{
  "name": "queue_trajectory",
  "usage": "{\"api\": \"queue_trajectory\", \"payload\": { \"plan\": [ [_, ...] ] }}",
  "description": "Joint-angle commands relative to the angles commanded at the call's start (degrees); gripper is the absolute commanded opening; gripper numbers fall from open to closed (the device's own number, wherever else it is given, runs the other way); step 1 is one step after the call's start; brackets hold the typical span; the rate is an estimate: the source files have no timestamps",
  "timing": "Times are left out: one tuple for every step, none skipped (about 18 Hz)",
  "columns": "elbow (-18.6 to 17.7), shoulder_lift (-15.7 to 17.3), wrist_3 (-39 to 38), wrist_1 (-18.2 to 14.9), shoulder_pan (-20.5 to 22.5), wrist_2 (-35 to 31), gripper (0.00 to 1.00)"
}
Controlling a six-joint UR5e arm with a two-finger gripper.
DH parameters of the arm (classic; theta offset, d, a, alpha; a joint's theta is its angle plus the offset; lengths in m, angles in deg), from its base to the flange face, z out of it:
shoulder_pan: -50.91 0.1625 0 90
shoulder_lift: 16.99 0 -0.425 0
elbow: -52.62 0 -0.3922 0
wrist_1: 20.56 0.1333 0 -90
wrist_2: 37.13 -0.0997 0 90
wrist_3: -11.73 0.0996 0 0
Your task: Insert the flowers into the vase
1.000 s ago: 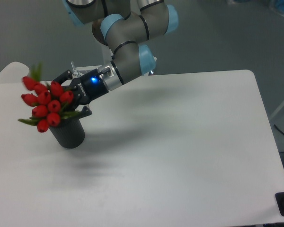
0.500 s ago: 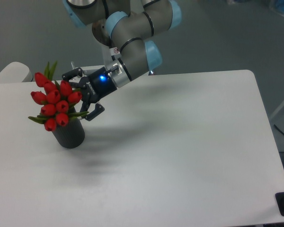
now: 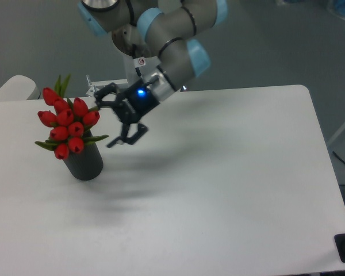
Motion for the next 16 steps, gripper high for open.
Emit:
{"api": "queue_trajectory", "payload": {
  "plan": [
    [1.1, -0.1, 0.0, 0.0, 1.3, -0.6, 1.00],
    [2.7, -0.7, 0.0, 0.0, 2.4, -1.9, 1.00],
    [4.5, -2.0, 0.0, 0.0, 2.8, -4.1, 1.00],
    [6.4, -3.4, -0.1, 0.1, 3.3, -5.9, 1.00],
    [8.6, -4.4, -0.1, 0.0, 4.1, -7.3, 1.00],
    [10.6, -5.9, -0.1, 0.0, 4.9, -9.1, 1.00],
    [12.9, -6.8, -0.1, 0.0, 5.7, -12.1, 1.00],
    [15.4, -7.4, -0.1, -0.2, 6.2, -16.3, 1.00],
    [17.1, -7.9, -0.1, -0.3, 6.3, -21.9, 1.00],
    [18.5, -8.4, -0.1, -0.1, 6.3, -28.2, 1.00],
    [19.8, -9.5, 0.3, 0.2, 5.8, -34.7, 1.00],
    [21.4, -10.4, 0.5, -0.3, 5.5, -40.2, 1.00],
    [23.3, -11.4, 0.4, -0.6, 4.6, -44.3, 1.00],
    [24.6, -12.4, 0.5, -0.6, 3.9, -47.3, 1.00],
    [25.2, -12.9, 0.6, -0.6, 3.7, -49.9, 1.00],
    [25.1, -13.1, 1.4, -0.5, 3.6, -52.4, 1.00]
  ]
}}
